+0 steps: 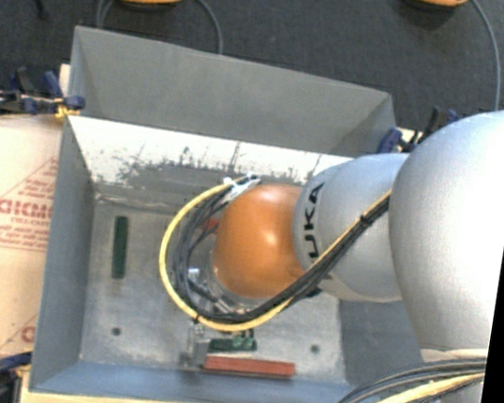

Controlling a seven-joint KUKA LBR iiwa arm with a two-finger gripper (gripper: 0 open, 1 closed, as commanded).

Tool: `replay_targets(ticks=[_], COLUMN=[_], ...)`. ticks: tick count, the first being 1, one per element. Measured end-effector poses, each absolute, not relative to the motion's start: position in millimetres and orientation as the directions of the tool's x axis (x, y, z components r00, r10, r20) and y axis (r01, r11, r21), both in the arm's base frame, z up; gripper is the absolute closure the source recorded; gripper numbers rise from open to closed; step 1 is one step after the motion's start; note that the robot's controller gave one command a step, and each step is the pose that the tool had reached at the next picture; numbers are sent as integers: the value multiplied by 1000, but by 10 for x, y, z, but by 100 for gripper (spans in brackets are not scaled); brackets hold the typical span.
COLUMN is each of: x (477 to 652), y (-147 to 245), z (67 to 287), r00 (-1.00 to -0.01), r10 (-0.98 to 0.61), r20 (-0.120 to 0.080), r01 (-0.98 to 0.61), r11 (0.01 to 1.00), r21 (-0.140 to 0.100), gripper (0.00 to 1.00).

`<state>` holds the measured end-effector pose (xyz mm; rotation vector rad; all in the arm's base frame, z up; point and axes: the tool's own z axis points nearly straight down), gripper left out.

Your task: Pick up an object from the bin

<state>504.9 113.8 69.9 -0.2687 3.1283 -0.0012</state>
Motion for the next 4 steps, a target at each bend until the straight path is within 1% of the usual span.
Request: replay_targets(ticks=[1, 2, 3, 4], x=[5044, 5332, 5330, 5252], y=[859, 511, 511, 558], z=[769, 801, 799, 2056], r00=[-935, -937, -938, -888], r10=[-354, -348, -347, -461], r20=[-3, -3, -3, -4], r01=[-354, -348, -347, -461], r11=[935, 937, 938, 888], r21=[0, 2, 2, 0], gripper=[0, 100, 100, 100])
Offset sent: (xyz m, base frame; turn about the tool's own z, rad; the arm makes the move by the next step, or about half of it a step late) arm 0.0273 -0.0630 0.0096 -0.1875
